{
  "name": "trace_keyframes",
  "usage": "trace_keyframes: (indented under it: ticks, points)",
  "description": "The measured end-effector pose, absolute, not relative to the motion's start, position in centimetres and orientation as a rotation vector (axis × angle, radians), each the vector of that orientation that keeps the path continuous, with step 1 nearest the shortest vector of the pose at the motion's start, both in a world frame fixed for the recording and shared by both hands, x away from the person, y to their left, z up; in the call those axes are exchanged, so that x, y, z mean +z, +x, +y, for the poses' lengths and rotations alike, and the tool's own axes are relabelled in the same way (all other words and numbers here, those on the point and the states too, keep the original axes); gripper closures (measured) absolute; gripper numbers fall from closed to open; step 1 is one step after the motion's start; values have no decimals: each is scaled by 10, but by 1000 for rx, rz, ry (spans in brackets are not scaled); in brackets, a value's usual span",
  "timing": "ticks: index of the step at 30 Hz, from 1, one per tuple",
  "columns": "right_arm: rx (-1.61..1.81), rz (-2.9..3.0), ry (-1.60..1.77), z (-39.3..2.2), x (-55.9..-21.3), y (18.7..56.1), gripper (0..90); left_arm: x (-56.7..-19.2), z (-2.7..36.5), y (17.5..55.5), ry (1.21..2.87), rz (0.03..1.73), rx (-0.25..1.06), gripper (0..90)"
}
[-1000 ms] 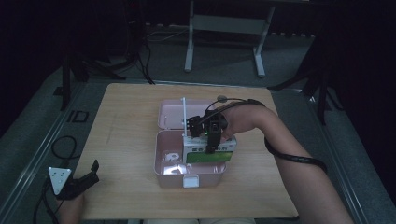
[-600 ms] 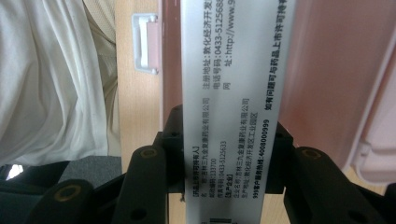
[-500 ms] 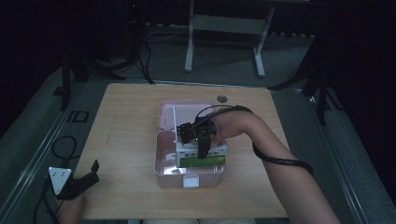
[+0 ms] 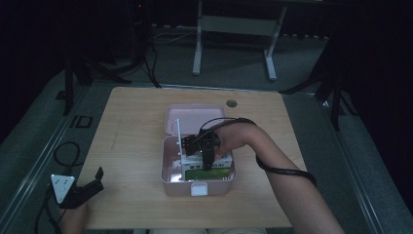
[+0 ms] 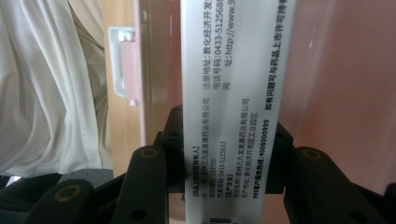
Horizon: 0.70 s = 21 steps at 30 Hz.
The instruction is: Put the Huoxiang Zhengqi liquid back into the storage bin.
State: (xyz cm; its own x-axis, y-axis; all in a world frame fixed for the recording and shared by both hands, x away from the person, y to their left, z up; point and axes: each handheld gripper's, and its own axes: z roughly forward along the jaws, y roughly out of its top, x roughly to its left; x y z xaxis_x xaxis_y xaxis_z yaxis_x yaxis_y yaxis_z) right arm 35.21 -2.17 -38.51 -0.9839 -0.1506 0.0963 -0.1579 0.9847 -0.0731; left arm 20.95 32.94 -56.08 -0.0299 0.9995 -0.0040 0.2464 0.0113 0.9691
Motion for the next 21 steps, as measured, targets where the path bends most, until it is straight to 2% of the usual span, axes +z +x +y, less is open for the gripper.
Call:
trace_keyframes:
  ticks: [21]
  points:
    - [131,-3011,237,-20,-438,357,625,-561,329,210,1375,1421,1094,16]
